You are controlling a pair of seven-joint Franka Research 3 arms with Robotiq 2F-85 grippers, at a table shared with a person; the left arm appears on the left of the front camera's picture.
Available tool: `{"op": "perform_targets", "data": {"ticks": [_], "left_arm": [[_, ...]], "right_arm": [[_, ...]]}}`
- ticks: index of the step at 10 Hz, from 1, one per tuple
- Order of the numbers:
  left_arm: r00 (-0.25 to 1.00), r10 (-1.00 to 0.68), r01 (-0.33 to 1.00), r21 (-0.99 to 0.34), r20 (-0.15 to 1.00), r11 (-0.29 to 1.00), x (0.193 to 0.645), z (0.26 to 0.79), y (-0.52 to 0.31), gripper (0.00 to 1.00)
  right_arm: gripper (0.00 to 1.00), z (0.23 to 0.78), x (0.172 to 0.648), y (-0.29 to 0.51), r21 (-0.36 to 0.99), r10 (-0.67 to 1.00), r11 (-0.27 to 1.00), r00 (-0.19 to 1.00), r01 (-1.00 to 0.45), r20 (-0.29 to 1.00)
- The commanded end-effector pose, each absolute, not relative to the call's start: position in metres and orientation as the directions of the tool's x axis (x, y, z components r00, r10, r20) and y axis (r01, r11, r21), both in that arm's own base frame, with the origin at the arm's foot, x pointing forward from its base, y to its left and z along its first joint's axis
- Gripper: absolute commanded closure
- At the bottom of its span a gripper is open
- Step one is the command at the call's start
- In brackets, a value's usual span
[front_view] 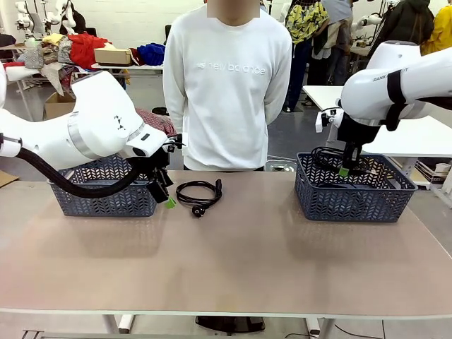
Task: Organize the cables according to human instructions.
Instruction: Pick up a bundle of cables and place it in the basket indicated by the human.
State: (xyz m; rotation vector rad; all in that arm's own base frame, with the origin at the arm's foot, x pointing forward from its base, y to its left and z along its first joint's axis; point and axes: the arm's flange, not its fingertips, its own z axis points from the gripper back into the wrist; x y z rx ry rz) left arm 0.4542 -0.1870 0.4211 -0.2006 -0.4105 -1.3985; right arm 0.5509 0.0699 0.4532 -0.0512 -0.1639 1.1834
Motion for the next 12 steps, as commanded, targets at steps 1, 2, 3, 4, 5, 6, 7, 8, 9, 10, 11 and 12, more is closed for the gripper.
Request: {"op": "perform_targets", "data": {"ticks": [1,2,3,4,5,6,7,8,9,10,11,12], "left_arm": [[0.116,-0.911,0.979,0.108,0.396,0.172,0.454,0.421,-0.187,0.00],[0.116,-0.911,0.979,0.108,0.396,0.172,0.454,0.421,-0.187,0.00],[0.116,-0.911,0.979,0.108,0.396,0.172,0.454,0.421,-0.187,0.00],[0.116,-0.911,0.979,0.108,0.396,0.172,0.454,0.421,-0.187,0.00],[0.116,-0.911,0.979,0.108,0.396,0.172,0.454,0.421,-0.187,0.00],[0.116,-0.911,0.979,0.108,0.396,0.172,0.454,0.421,-0.187,0.00],[0.116,-0.911,0.979,0.108,0.396,0.172,0.454,0.421,-0.187,0.00],[0.116,-0.911,0.979,0.108,0.396,0.172,0.454,0.421,-0.187,0.00],[0.116,-0.911,0.979,0.108,0.396,0.172,0.454,0.421,-0.187,0.00],[0.116,-0.911,0.979,0.108,0.396,0.172,0.454,0.421,-0.187,0.00],[0.116,-0.911,0.979,0.108,0.396,0.172,0.454,0.421,-0.187,0.00],[0.116,-0.911,0.979,0.108,0.396,0.172,0.454,0.421,-0.187,0.00]], "right_arm": [[1.00,0.447,0.547,0.061,-0.144,0.934,0.353,0.339,-0.924,0.117],[1.00,0.444,0.547,0.059,-0.149,0.934,0.355,0.341,-0.923,0.110],[1.00,0.444,0.548,0.060,-0.145,0.935,0.351,0.338,-0.925,0.108],[0.69,0.443,0.550,0.062,-0.153,0.932,0.361,0.349,-0.920,0.100],[0.69,0.442,0.553,0.063,-0.170,0.926,0.377,0.366,-0.910,0.093],[0.49,0.441,0.556,0.064,-0.172,0.923,0.384,0.373,-0.907,0.093],[0.65,0.442,0.556,0.064,-0.174,0.920,0.390,0.378,-0.904,0.101],[0.29,0.445,0.555,0.066,-0.175,0.918,0.396,0.382,-0.902,0.106],[0.45,0.446,0.555,0.067,-0.171,0.917,0.397,0.383,-0.902,0.106],[0.10,0.446,0.555,0.067,-0.164,0.917,0.398,0.386,-0.903,0.104],[0.26,0.446,0.556,0.068,-0.155,0.916,0.400,0.388,-0.904,0.102],[0.00,0.448,0.557,0.070,-0.147,0.915,0.401,0.390,-0.904,0.100]]}}
